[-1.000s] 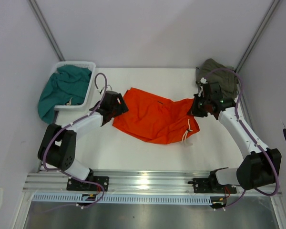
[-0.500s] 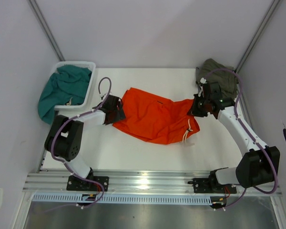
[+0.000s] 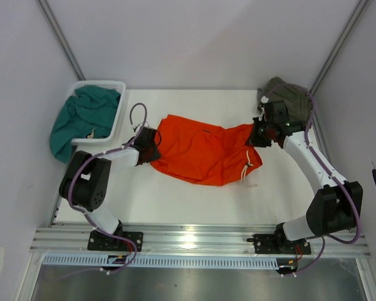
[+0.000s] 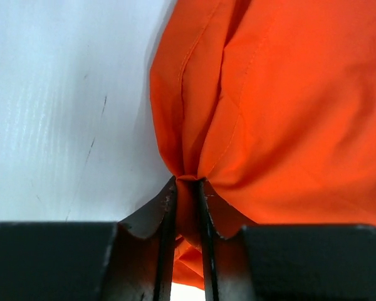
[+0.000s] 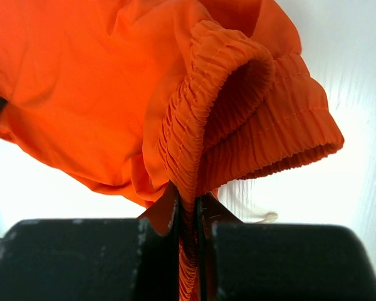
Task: Fold and stack the shorts
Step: Fold the shorts
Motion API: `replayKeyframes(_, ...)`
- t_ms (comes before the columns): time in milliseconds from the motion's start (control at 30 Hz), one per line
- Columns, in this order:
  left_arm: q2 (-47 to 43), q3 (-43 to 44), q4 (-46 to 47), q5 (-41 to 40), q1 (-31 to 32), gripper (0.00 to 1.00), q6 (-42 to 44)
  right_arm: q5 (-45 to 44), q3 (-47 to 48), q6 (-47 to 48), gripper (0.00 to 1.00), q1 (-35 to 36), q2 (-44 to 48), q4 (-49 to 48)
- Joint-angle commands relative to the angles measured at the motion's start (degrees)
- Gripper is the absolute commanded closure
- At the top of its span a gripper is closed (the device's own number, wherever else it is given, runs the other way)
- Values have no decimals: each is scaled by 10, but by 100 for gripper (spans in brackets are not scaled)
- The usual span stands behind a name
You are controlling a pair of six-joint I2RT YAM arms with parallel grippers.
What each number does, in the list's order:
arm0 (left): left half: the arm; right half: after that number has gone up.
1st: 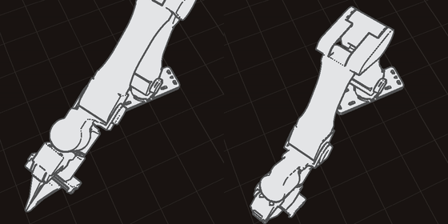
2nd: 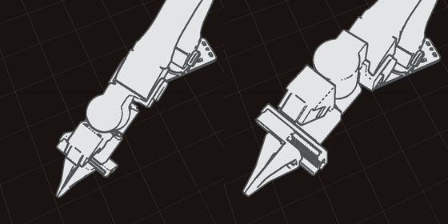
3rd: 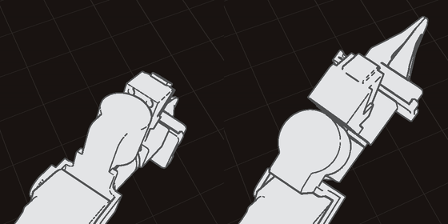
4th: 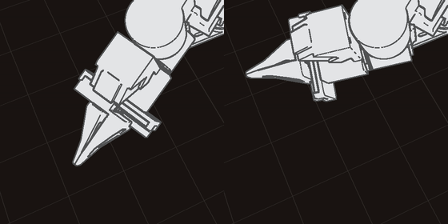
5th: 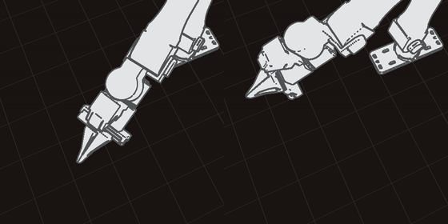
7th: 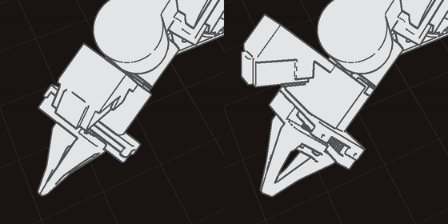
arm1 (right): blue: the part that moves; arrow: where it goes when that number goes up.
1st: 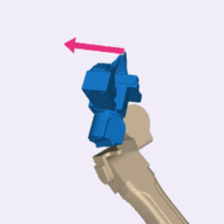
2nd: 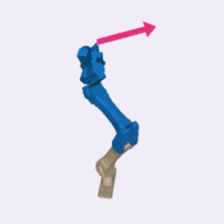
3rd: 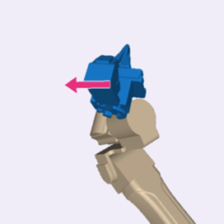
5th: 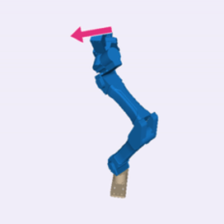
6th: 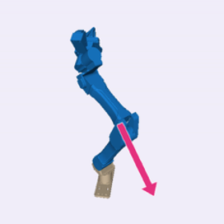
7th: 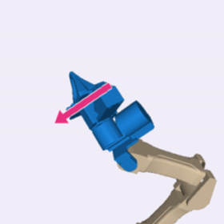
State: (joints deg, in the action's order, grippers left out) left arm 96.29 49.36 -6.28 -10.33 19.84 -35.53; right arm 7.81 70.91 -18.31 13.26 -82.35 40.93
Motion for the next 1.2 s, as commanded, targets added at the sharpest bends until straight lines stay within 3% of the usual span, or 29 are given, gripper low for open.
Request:
replayKeyframes(0,-15,-49,-9,22,23,79,-24,-27,67,19,100,-2,-17,3)
replayKeyframes(367,-75,-136,22,18,142,85,-121,-110,241,50,100,64,-128,109)
replayKeyframes(467,-88,-153,28,14,150,85,-131,-147,290,49,100,89,-166,138)
replayKeyframes(900,-88,-175,60,14,170,84,-143,-136,454,1,100,223,-276,196)
replayKeyframes(1167,-96,-195,94,7,173,84,-147,-114,477,-39,100,292,-339,186)
